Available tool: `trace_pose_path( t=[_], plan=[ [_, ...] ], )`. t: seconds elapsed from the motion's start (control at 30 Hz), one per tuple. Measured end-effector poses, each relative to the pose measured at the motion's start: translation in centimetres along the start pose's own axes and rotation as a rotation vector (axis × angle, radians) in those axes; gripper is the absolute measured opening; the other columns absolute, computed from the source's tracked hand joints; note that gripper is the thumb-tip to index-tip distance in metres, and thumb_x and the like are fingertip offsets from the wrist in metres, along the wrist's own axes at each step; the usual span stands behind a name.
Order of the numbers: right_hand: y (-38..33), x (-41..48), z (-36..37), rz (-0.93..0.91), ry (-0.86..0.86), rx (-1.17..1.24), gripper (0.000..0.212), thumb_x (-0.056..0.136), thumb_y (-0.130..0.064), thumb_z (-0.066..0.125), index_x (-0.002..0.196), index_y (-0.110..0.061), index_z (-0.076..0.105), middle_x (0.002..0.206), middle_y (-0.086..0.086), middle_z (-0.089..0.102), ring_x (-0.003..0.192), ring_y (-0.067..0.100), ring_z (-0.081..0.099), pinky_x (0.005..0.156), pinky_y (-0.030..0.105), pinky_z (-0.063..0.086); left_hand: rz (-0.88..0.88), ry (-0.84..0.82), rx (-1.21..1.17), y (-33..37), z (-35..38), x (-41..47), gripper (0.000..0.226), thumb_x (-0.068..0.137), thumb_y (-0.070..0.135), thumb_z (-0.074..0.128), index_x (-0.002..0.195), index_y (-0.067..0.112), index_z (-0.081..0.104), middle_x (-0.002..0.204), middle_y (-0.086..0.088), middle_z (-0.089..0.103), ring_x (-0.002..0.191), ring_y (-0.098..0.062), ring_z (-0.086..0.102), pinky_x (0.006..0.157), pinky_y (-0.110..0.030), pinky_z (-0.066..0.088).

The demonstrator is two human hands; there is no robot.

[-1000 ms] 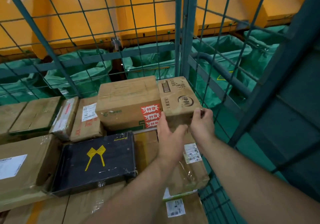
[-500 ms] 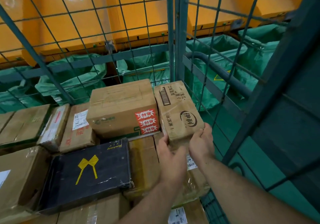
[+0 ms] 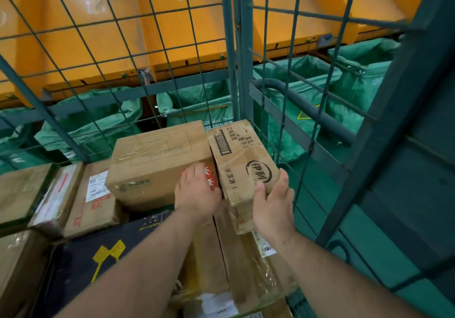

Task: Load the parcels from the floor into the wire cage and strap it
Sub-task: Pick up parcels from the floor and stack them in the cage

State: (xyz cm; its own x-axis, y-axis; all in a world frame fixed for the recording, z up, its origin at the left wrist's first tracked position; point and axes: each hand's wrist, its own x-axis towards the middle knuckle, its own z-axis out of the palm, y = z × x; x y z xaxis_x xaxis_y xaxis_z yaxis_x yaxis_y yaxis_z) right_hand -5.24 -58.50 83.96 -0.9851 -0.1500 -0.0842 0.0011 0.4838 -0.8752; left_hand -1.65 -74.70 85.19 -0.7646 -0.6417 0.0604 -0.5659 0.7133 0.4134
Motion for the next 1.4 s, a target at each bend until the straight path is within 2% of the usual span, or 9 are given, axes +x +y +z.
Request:
trace_pose_path(
  t=[0.07, 0.23, 0.4, 0.63, 0.8, 1.03, 1.17, 1.3, 1.4],
  plan=[
    [0.7, 0.7, -0.3, 0.016, -0.013, -0.004, 0.068, 0.107, -0.047, 0.035, 0.162, -0.034, -0.004, 0.157, 0.012, 0.026, 0.136, 0.032, 0.043, 0.109, 0.046, 0.044, 0.08, -0.015, 0.09, 0.3, -0.6, 1.9, 0.077, 0.092, 0.041, 0.063, 0.157, 0.021, 0.026, 0.161, -0.001, 0.034, 0.15, -0.024, 0.029, 0.125, -0.048, 0.022],
    [0.9, 1.4, 0.6, 0.031, 0.008, -0.064, 0.064, 0.109, -0.043, 0.029, 0.162, -0.04, -0.008, 0.163, 0.017, 0.017, 0.144, 0.035, 0.034, 0.115, 0.047, 0.038, 0.147, -0.1, 0.055, 0.6, -0.5, 6.8, 0.089, 0.085, 0.048, 0.071, 0.156, 0.02, 0.026, 0.159, -0.004, 0.037, 0.149, -0.027, 0.031, 0.123, -0.05, 0.026],
    [0.8, 2.3, 1.2, -0.01, 0.015, -0.143, 0.053, 0.108, -0.046, 0.023, 0.155, -0.056, 0.001, 0.142, 0.015, 0.03, 0.109, 0.03, 0.056, 0.092, 0.045, 0.054, 0.052, -0.205, -0.087, -0.6, -1.4, 11.0, 0.096, 0.068, 0.045, 0.086, 0.146, 0.032, 0.031, 0.137, -0.001, 0.059, 0.129, -0.029, 0.052, 0.116, -0.055, 0.036],
    [-1.8, 4.2, 3.4, -0.085, 0.102, -0.183, 0.05, 0.107, -0.049, 0.018, 0.155, -0.039, 0.018, 0.119, 0.009, 0.033, 0.093, 0.026, 0.051, 0.082, 0.035, 0.047, 0.242, -0.189, 0.332, -2.7, 1.1, 12.6, 0.097, 0.096, 0.059, 0.052, 0.164, 0.025, -0.008, 0.172, 0.006, -0.006, 0.158, -0.017, -0.005, 0.128, -0.048, -0.002],
    [-5.5, 8.8, 6.9, -0.013, 0.048, -0.123, 0.048, 0.108, -0.049, 0.022, 0.155, -0.04, 0.023, 0.128, 0.012, 0.032, 0.09, 0.03, 0.045, 0.088, 0.037, 0.039, 0.271, -0.234, 0.357, -3.5, 1.0, 12.5, 0.11, 0.087, 0.056, 0.062, 0.163, 0.024, -0.011, 0.172, 0.004, -0.013, 0.158, -0.018, -0.011, 0.127, -0.048, -0.006],
    [-7.0, 12.7, 9.5, 0.108, 0.088, -0.195, 0.048, 0.109, -0.043, 0.027, 0.155, -0.032, 0.023, 0.142, 0.018, 0.029, 0.118, 0.037, 0.046, 0.103, 0.041, 0.038, 0.288, -0.241, 0.378, -3.6, 1.4, 13.1, 0.15, 0.054, 0.097, 0.06, 0.163, 0.023, -0.011, 0.172, 0.003, -0.01, 0.158, -0.021, -0.01, 0.127, -0.052, -0.004],
    [-7.2, 12.9, 9.6, 0.108, 0.071, -0.157, 0.05, 0.109, -0.042, 0.027, 0.158, -0.034, 0.02, 0.149, 0.018, 0.023, 0.124, 0.039, 0.044, 0.107, 0.043, 0.035, 0.244, -0.106, 0.427, -3.3, 2.0, 11.7, 0.135, 0.066, 0.101, 0.042, 0.164, 0.021, -0.004, 0.173, 0.0, -0.003, 0.158, -0.026, -0.007, 0.123, -0.063, -0.008],
    [-6.3, 13.1, 7.9, 0.104, -0.076, -0.151, 0.054, 0.109, -0.047, 0.026, 0.161, -0.04, 0.013, 0.16, 0.017, 0.017, 0.136, 0.04, 0.037, 0.116, 0.046, 0.028, 0.147, 0.026, 0.283, -2.6, 4.2, 5.4, 0.099, 0.092, 0.069, 0.046, 0.163, 0.014, 0.004, 0.172, -0.011, -0.001, 0.157, -0.03, -0.011, 0.125, -0.055, -0.011],
    [-4.8, 11.5, 6.7, 0.061, -0.14, 0.092, 0.063, 0.098, -0.064, 0.028, 0.158, -0.051, 0.014, 0.161, 0.006, 0.033, 0.14, 0.034, 0.042, 0.119, 0.051, 0.034, 0.224, 0.033, 0.035, -2.6, 4.6, -0.7, 0.084, 0.091, 0.05, 0.054, 0.161, 0.021, 0.017, 0.169, -0.005, 0.011, 0.157, -0.024, 0.0, 0.128, -0.046, -0.004]
  ],
)
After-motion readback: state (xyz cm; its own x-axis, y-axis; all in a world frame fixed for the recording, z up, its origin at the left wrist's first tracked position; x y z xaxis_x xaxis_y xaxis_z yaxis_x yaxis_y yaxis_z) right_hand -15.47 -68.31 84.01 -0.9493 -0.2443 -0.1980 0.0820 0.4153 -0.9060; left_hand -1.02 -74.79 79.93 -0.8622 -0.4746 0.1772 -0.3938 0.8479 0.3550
